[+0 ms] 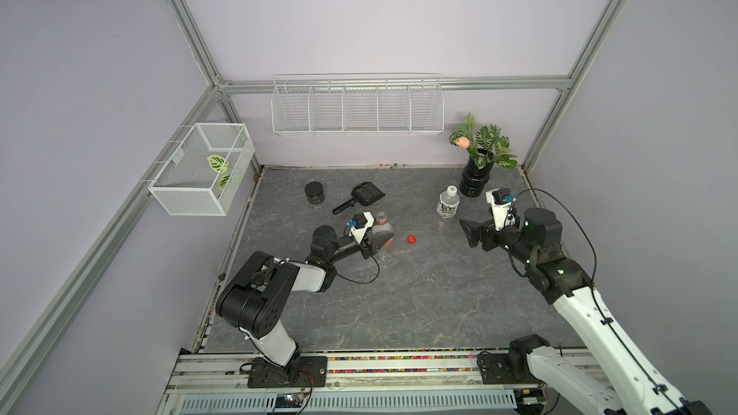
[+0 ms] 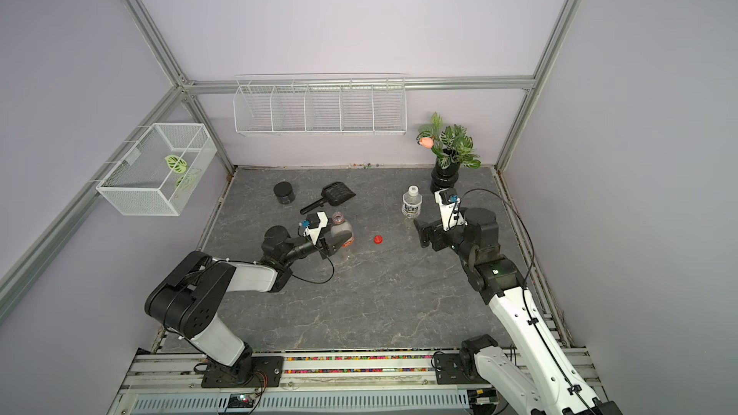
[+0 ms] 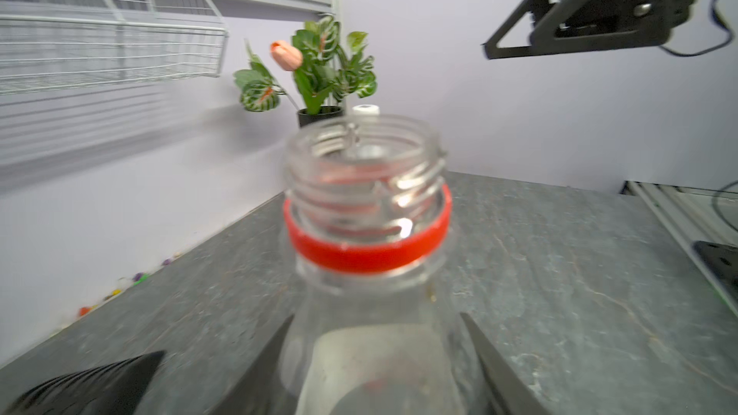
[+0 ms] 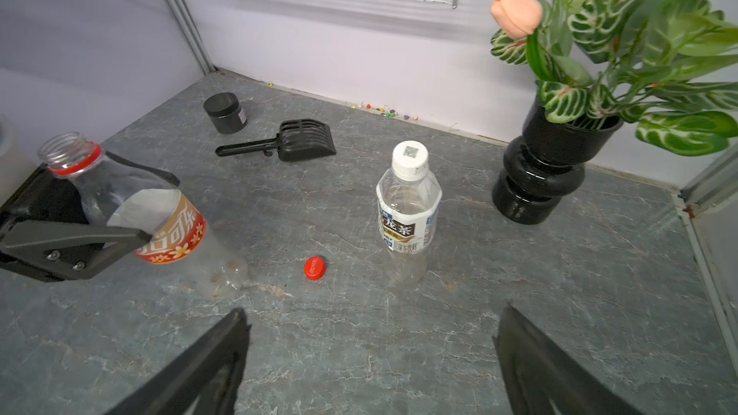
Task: Screw on the bottle caps
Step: Pick up the plastic bottle at the center of the board, then move the bottle cap to the center of the board.
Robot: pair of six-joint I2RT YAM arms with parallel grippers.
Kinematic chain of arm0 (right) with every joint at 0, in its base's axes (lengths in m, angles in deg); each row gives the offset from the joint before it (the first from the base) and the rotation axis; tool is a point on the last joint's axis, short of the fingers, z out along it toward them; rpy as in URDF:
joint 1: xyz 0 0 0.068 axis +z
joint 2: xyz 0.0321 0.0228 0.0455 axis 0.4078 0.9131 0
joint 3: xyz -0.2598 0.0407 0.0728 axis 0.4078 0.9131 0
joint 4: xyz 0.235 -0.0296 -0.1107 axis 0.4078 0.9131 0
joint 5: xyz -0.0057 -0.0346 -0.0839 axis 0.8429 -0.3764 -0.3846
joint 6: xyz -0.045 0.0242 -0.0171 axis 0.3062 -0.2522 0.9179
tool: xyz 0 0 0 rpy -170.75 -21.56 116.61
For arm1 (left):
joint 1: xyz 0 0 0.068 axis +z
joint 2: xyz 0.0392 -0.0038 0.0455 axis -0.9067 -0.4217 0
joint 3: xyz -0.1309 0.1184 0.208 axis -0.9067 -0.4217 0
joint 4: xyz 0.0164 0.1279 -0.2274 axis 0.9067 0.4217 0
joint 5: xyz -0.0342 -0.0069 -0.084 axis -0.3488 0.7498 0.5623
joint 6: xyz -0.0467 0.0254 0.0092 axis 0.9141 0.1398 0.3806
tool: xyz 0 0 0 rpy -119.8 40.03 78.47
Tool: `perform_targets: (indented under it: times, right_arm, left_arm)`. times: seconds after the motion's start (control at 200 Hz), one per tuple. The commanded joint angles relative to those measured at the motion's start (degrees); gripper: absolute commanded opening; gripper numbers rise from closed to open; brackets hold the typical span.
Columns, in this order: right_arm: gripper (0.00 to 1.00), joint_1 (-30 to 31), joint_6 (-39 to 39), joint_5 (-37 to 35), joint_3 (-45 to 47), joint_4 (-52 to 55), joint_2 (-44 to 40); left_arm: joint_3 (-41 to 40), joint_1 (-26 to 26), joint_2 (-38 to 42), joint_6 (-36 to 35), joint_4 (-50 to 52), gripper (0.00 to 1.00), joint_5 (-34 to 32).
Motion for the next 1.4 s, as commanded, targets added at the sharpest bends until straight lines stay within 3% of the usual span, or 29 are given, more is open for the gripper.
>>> perform_targets:
  times: [0.0, 0.175, 0.415, 0.785, 0.855, 0.875, 0.915, 1.155, 1.395]
  right_arm:
    - [0.98, 3.39, 3.22, 0.23, 0.88, -1.62, 1.05]
    - [0.98, 6.18, 3.78, -0.64, -0.10, -0.66, 3.09]
    - [0.98, 10.36, 4.75, -3.61, -1.27, 1.74, 5.16]
    - [0.97, 13.52, 5.54, -5.15, -3.28, 3.92, 8.44]
    - [0.94, 14.60, 5.73, -5.23, -4.41, 4.65, 10.21]
    - [0.93, 14.89, 5.79, -5.25, -4.81, 4.95, 10.86]
    - [0.90, 15.42, 5.58, -5.08, -5.68, 5.41, 12.04]
    - [0.71, 18.13, 4.14, -4.50, -12.70, 9.45, 22.63]
    - [0.63, 18.94, 0.18, -4.70, -16.06, 6.85, 32.71]
  left_arm:
    - [-1.65, -4.54, 1.49, -0.65, 2.78, 0.55, 1.08]
    - [-3.24, -10.39, 1.59, 0.37, 2.53, 0.56, -0.39]
    - [-4.69, -10.45, 3.76, -2.19, 7.48, 0.57, -0.90]
    - [-4.23, -10.45, 6.70, -3.25, 12.13, 0.68, -0.39]
    - [-4.66, -10.50, 7.18, -3.10, 11.94, 0.70, -0.67]
    - [-4.86, -10.45, 7.34, -3.17, 11.85, 0.76, -0.96]
    - [-5.22, -10.45, 7.69, -3.19, 11.59, 0.78, -1.54]
    - [-5.87, -10.45, 8.78, -3.60, 11.60, 0.79, -4.07]
    - [-6.21, -10.45, 8.85, -3.13, 11.02, 0.77, -4.33]
